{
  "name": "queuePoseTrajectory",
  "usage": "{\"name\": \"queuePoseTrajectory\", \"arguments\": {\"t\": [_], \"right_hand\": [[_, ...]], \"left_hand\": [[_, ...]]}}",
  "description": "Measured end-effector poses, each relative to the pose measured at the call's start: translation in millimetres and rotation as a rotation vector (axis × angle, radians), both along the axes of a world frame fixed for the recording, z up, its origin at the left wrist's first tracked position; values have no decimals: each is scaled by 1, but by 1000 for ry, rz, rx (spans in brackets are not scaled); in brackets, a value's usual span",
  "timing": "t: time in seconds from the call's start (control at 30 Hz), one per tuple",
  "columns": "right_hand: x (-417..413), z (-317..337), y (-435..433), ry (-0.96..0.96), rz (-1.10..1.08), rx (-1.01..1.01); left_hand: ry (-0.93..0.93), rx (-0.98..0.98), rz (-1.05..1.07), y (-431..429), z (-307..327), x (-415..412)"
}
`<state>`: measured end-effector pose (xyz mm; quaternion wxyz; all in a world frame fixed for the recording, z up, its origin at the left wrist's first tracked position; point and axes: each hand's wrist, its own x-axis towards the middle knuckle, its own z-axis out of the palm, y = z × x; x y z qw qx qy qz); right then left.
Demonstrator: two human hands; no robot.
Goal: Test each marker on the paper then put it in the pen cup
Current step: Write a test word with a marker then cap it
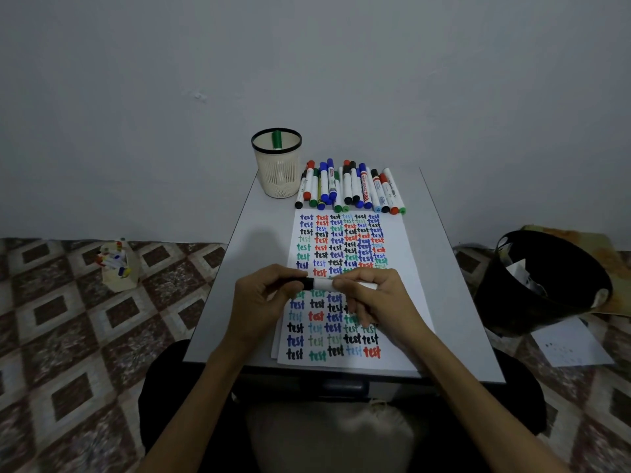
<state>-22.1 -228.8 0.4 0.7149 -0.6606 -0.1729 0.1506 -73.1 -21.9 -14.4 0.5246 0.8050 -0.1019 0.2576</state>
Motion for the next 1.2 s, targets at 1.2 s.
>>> {"name": "queuePoseTrajectory", "arguments": {"t": [1.2], "right_hand": [[150,100,115,-583,-500,-138]], "left_hand": [[301,525,312,33,-14,28]]}}
